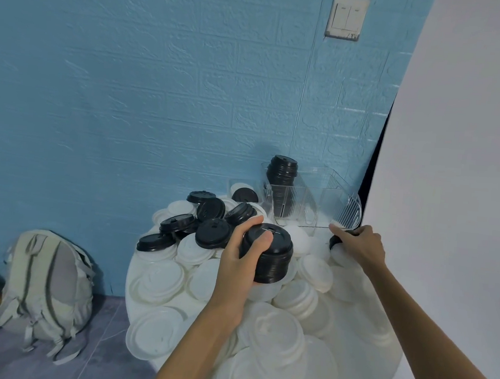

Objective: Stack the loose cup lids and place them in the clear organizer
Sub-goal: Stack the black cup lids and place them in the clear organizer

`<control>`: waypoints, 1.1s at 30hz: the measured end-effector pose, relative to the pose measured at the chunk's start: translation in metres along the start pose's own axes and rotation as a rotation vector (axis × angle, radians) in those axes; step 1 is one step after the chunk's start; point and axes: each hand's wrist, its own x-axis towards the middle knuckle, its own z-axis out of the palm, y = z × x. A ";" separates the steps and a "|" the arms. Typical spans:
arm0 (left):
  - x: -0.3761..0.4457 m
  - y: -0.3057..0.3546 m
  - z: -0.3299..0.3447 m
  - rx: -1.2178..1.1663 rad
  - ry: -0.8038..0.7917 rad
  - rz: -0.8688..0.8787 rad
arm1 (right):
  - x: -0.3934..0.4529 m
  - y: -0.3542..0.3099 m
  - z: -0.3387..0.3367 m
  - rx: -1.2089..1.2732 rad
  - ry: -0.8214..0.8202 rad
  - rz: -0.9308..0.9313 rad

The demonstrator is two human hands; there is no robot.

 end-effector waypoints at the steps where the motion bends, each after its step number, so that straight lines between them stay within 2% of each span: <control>1: 0.000 -0.001 -0.001 0.002 -0.003 0.002 | -0.001 -0.001 0.002 -0.008 0.012 -0.010; 7: -0.001 -0.004 -0.002 0.001 -0.008 -0.004 | -0.009 -0.002 0.002 0.014 0.031 -0.047; 14: -0.003 -0.006 0.001 0.011 -0.010 -0.004 | -0.019 -0.001 -0.008 -0.082 -0.126 -0.083; 21: -0.002 -0.005 0.001 0.024 -0.027 0.001 | -0.038 -0.011 -0.015 -0.063 -0.011 -0.143; 23: -0.002 -0.005 0.001 0.024 -0.029 0.002 | -0.047 -0.018 -0.020 0.004 0.034 -0.183; 25: -0.002 -0.004 0.002 0.019 -0.040 0.006 | -0.060 -0.031 -0.026 0.172 0.042 -0.201; 27: -0.002 -0.004 0.002 0.010 -0.047 0.011 | -0.084 -0.052 -0.033 0.472 -0.087 -0.209; 29: -0.003 -0.004 0.002 -0.003 -0.040 0.016 | -0.116 -0.071 -0.036 0.698 -0.345 -0.260; 31: -0.004 -0.004 0.001 -0.016 -0.035 0.033 | -0.145 -0.080 -0.029 0.689 -0.514 -0.360; 33: -0.005 -0.004 0.001 -0.038 -0.026 0.043 | -0.165 -0.085 -0.017 0.683 -0.589 -0.403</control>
